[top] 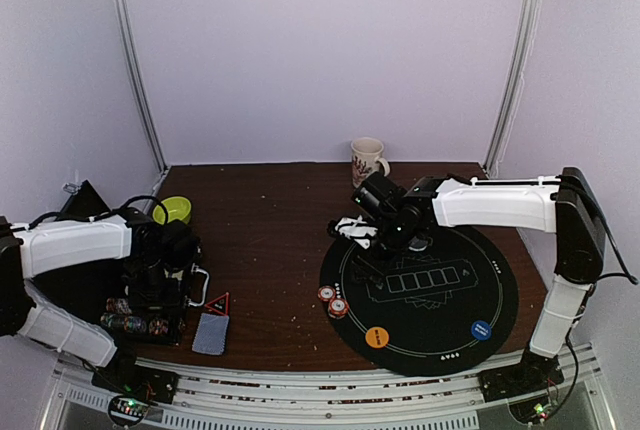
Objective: Distribute texas hold em gaming equipment
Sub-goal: Pick up the pile of poker chips from the chip case.
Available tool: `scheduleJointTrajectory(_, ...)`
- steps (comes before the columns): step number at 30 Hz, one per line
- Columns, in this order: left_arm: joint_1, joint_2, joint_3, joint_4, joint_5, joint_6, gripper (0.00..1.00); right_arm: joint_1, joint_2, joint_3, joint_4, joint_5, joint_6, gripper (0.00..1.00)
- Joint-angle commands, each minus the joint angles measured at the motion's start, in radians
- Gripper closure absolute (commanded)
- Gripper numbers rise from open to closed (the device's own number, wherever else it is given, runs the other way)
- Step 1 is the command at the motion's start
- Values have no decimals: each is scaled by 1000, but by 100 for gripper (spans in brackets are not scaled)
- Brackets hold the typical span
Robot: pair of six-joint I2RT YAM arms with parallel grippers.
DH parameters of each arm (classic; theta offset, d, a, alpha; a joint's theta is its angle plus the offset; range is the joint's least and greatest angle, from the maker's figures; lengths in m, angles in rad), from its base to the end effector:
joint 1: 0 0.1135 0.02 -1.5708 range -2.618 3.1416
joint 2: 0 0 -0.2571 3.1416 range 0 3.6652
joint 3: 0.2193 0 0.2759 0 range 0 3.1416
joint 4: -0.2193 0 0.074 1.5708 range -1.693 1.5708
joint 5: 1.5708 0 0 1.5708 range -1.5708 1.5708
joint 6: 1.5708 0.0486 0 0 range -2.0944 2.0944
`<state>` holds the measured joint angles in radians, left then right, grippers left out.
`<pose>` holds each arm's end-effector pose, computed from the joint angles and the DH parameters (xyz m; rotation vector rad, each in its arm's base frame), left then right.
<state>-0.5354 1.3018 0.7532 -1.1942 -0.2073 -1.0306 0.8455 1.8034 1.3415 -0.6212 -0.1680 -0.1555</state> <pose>0.1702 -0.0893 0.1524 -0.7302 3.0019 0.4156 0.2621 0.3079 0.1897 -1.3476 2.3458 0.4419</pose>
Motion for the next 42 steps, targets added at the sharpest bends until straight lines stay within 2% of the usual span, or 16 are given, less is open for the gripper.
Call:
scheduleJointTrajectory(1, 17, -21, 0, -7, 10, 29, 49, -4, 16, 21, -33, -11, -9, 36)
scheduleJointTrajectory(9, 26, -13, -18, 19, 94, 66, 44, -4, 20, 24, -39, -11, -9, 36)
scheduleJointTrajectory(15, 27, 15, -7, 8, 95, 76, 43, -4, 15, 22, -41, -18, -9, 36)
scheduleJointTrajectory(20, 42, 62, -1, 7, 115, 107, 45, -5, 12, 24, -44, -19, -11, 35)
scheduleJointTrajectory(25, 110, 98, 7, 14, 135, 177, 49, -3, 8, 25, -43, -21, -13, 35)
scheduleJointTrajectory(29, 145, 132, 14, 32, 108, 228, 56, -4, 10, 22, -45, -18, -18, 35)
scheduleJointTrajectory(35, 172, 158, 5, 54, 94, 265, 57, -3, 18, 32, -51, -20, -22, 35)
scheduleJointTrajectory(39, 203, 147, 11, 56, 61, 279, 68, -5, 21, 45, -57, -20, -23, 35)
scheduleJointTrajectory(40, 206, 144, 14, 54, 56, 279, 75, -4, 21, 46, -58, -17, -23, 35)
scheduleJointTrajectory(42, 207, 133, 27, 44, 55, 273, 96, -3, 20, 47, -56, -15, -20, 35)
